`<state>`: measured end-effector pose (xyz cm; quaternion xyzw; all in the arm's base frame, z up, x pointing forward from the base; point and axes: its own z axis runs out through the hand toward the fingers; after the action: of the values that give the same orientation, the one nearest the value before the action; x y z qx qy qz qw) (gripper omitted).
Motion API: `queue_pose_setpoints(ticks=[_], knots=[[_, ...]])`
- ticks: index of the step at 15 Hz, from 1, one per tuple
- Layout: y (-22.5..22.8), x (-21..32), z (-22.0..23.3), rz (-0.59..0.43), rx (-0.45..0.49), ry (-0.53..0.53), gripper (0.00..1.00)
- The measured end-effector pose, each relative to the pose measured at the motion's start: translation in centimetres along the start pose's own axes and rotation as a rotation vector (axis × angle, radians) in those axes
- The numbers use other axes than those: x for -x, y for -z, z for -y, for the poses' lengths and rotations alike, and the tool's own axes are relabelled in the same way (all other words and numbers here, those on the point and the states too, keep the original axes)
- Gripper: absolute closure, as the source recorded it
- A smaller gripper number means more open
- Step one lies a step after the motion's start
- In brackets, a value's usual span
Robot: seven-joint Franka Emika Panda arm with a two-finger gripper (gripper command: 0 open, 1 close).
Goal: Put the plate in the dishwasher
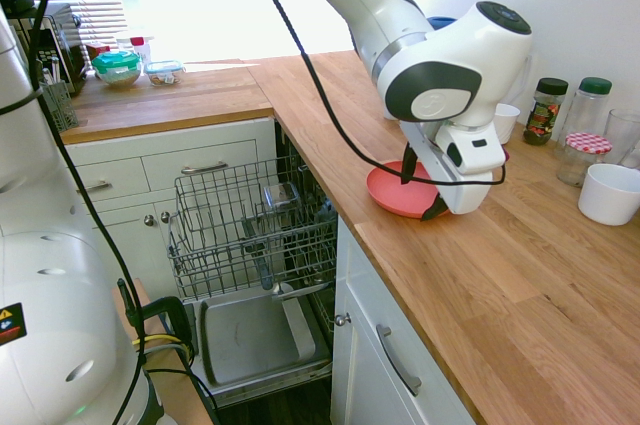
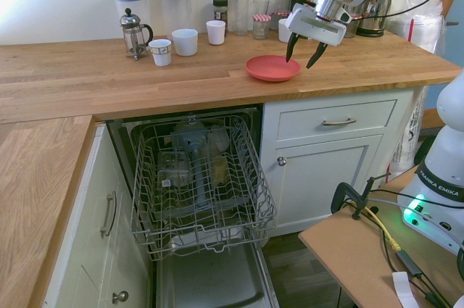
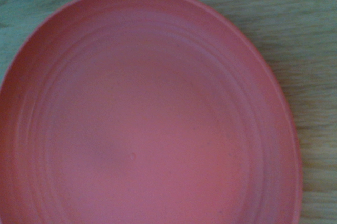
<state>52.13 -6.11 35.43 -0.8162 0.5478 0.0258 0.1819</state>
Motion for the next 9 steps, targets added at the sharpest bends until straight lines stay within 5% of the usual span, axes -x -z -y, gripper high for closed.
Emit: queue_pose_setpoints(ticks=[4, 5, 9], knots=[[-1.3, -2.0, -0.1, 0.071, -0.064, -0.051, 0.0], [-1.7, -2.4, 0.0, 0.082, -0.069, -0.056, 1.0], [-2.2, -2.9, 0.4, 0.096, -0.089, -0.054, 1.0]])
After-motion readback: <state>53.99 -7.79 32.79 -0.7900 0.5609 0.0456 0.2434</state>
